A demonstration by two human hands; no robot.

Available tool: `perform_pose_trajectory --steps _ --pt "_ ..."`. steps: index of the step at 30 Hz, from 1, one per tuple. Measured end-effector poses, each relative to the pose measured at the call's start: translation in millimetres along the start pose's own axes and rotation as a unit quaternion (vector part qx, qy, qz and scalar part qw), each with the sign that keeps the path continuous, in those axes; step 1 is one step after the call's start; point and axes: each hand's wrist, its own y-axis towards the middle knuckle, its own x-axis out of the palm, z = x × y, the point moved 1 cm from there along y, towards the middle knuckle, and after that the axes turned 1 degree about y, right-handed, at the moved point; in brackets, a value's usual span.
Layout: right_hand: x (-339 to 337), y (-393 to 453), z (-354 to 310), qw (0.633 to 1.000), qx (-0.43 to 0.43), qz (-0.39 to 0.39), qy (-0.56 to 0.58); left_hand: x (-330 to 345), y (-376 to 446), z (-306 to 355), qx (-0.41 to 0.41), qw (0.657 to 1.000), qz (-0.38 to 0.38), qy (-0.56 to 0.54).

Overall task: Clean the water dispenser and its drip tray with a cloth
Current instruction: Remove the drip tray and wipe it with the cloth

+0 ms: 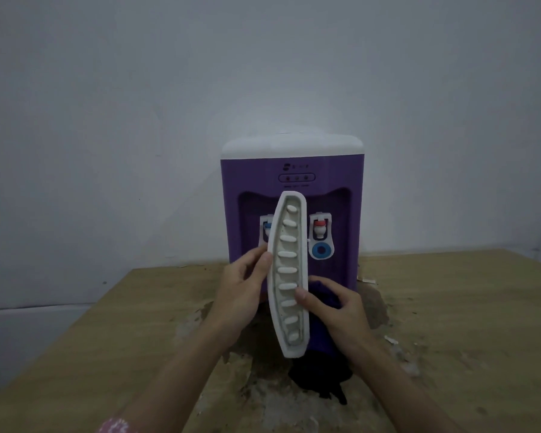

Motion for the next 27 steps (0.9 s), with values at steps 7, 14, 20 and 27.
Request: perform_pose_trajectory --steps 7,14,20,27 --pt "-15.3 6.2 -7.4 0.984 -0.032 0.173 -0.014 -7.9 -1.3 3.3 0.049 0.998 0.01 0.029" --pt "-5.1 12.0 -50.3 0.84 -0.392 0.129 -0.352 -6.5 -2.1 5.9 0.095 0.992 0.003 0.087" --pt "6.9 3.7 -40.7 0.721 -0.446 0.088 -0.523 -5.0 -2.8 12.5 0.093 0.994 0.018 0.056" --pt "3.3 -4.6 -33.7 0.739 -0.462 -0.031 -0.489 -10.6 -3.0 8.6 0.052 0.998 0.023 0.025"
